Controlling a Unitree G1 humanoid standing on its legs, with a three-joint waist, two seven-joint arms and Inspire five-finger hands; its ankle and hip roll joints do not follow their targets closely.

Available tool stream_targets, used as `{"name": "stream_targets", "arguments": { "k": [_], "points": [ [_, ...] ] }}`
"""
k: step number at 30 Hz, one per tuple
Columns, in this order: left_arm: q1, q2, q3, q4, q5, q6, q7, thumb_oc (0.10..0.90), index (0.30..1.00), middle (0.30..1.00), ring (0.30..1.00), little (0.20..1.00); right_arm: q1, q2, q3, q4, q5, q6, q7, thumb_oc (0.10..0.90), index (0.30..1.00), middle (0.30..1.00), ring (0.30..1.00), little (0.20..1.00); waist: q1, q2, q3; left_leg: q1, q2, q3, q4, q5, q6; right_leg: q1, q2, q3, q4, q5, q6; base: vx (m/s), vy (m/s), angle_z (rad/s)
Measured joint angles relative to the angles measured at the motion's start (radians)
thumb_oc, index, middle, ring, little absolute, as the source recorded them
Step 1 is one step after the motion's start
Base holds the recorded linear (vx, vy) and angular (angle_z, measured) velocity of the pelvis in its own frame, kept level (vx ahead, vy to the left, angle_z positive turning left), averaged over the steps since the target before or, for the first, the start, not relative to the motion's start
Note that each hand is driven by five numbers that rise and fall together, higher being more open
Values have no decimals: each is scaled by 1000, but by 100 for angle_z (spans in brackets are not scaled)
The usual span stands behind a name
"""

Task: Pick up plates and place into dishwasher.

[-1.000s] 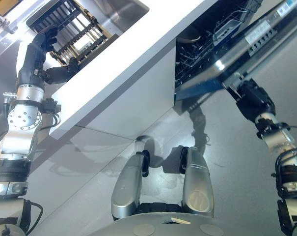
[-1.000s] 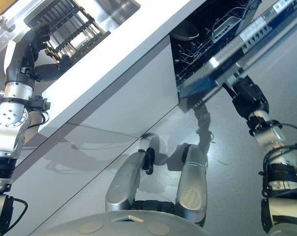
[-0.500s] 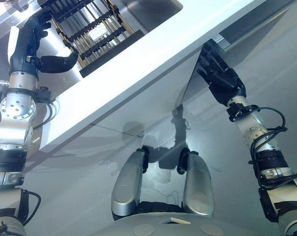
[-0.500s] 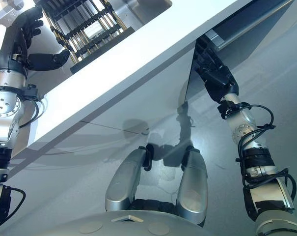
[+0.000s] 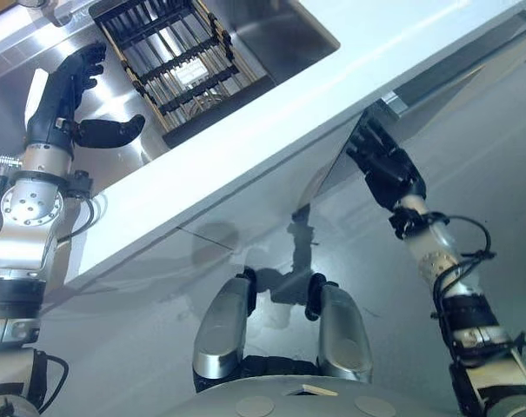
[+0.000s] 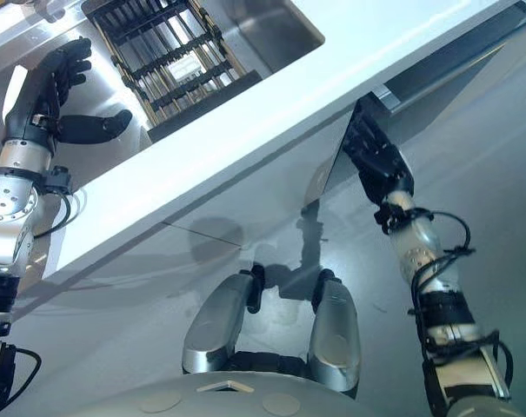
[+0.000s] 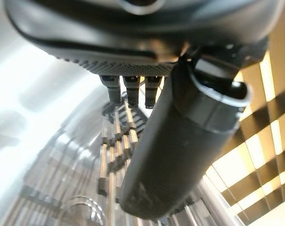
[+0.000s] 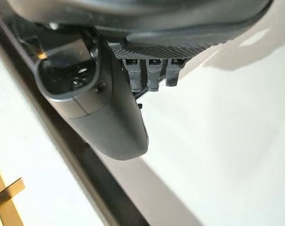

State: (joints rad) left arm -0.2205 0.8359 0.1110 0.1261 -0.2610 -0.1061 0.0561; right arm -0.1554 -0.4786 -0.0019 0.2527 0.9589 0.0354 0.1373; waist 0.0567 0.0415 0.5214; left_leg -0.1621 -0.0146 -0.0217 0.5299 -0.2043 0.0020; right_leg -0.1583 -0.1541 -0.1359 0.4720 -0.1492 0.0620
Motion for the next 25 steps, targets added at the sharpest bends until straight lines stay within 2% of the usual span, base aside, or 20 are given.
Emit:
{"name": "stream_targets", "arguments": {
  "k": [4, 8, 11, 15, 19, 25],
  "points": [
    [127, -23, 74, -85, 12, 10, 29, 800, 900, 900, 900, 900, 161, 57, -54, 34, -214, -11, 8, 800, 900, 900, 900, 900, -7, -44, -24, 62, -6, 40, -97, 24, 21, 58, 5, 40, -119, 47, 27, -93, -10, -17],
    [187, -61, 90, -91, 31, 9, 53, 800, 900, 900, 900, 900, 260, 127, -72, 222, -278, -43, 40, 800, 900, 900, 900, 900, -19, -102, -137, 118, -14, 58, -213, 61, 27, 116, 3, 44, -253, 97, 38, -96, -9, -10],
    [197, -103, 87, -91, 47, 9, 76, 800, 900, 900, 900, 900, 291, 174, -64, 354, -308, -81, 33, 800, 900, 900, 900, 900, -34, -125, -200, 179, -22, 59, -326, 110, 26, 169, 3, 40, -350, 136, 38, -124, -22, -3],
    [197, -125, 70, -92, 57, 9, 88, 800, 900, 900, 900, 900, 304, 201, -39, 409, -355, -114, -4, 800, 900, 900, 900, 900, -54, -118, -239, 211, -21, 58, -402, 148, 19, 185, 10, 38, -394, 156, 31, -99, -2, 1],
    [195, -146, 31, -105, 67, 9, 90, 800, 900, 900, 900, 900, 302, 202, -17, 500, -471, -129, -49, 800, 900, 900, 900, 900, -67, -82, -298, 251, -18, 57, -497, 194, 11, 204, 23, 33, -441, 175, 24, -85, 9, 0],
    [179, -164, -23, -109, 68, 11, 95, 800, 900, 900, 900, 900, 296, 201, 67, 700, -615, -125, -38, 800, 900, 900, 900, 900, -67, -36, -362, 313, -2, 53, -592, 233, -4, 250, 46, 19, -501, 185, 13, -64, 6, 1]
  ]
}}
